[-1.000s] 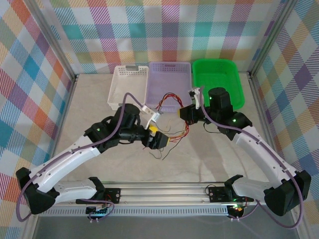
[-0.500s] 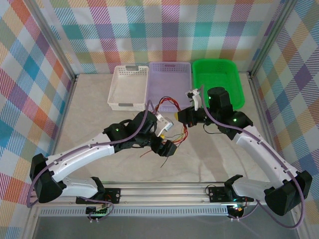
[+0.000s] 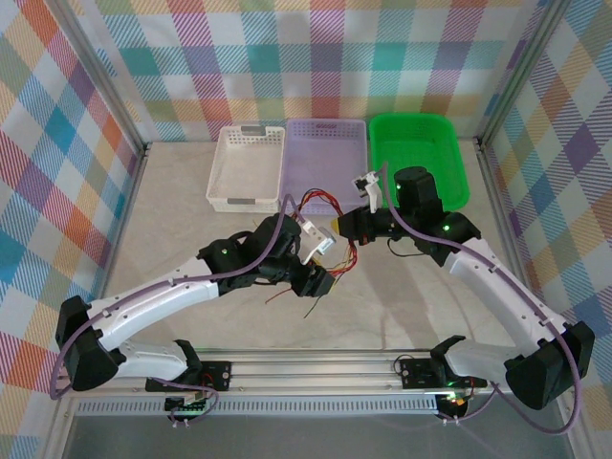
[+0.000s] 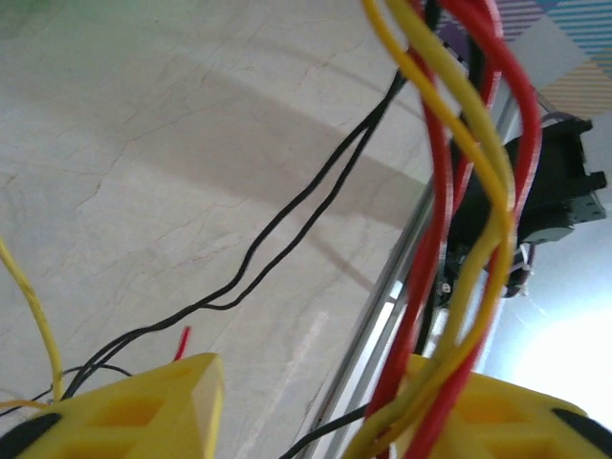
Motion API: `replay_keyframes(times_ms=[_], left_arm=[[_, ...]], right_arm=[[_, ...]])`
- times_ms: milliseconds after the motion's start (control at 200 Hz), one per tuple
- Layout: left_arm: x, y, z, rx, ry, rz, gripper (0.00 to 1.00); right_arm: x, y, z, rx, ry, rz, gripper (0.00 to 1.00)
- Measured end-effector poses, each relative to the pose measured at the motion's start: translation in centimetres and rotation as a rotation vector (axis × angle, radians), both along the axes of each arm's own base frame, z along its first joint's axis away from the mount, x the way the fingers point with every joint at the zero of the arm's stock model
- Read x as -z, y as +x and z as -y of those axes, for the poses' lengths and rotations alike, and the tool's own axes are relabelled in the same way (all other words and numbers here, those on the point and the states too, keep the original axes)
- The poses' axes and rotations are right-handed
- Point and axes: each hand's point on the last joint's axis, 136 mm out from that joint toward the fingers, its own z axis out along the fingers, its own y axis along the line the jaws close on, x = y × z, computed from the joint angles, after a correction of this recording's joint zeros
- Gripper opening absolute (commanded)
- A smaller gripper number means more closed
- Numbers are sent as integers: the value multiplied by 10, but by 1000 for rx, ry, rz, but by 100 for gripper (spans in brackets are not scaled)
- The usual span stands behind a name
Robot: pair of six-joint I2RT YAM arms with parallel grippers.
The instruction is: Untangle the cables
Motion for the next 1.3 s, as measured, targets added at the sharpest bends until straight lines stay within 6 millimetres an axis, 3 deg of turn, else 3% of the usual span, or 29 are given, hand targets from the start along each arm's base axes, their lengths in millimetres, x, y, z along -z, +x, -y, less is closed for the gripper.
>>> replay_keyframes(times_ms=[95, 205, 405, 595, 875, 985, 1065, 1220, 1300], left_arm=[[0, -3, 1, 17, -7, -4, 28], [-1, -6, 3, 34, -15, -11, 27], [-6, -8, 4, 44, -36, -4, 47], [-8, -8, 4, 42, -43, -2, 48], [-12, -10, 4, 56, -53, 6, 29], [-12, -12, 4, 69, -55, 5, 17], [-12, -14, 5, 77, -58, -2, 0], [-12, -19, 5, 94, -63, -1, 0], [-12, -18, 3, 86, -69, 9, 0]], right_arm=[[0, 0, 0, -2, 0, -2, 0], [1, 0, -1, -2, 0, -3, 0], [4, 0, -2, -10, -2, -13, 0], [8, -1, -4, -23, -1, -30, 0], [8, -2, -5, -29, 1, -34, 0], [10, -1, -5, -29, -2, -38, 0], [11, 0, -6, -29, -4, -41, 0], [14, 0, -6, -30, -7, -49, 0], [17, 0, -6, -29, -10, -53, 10]])
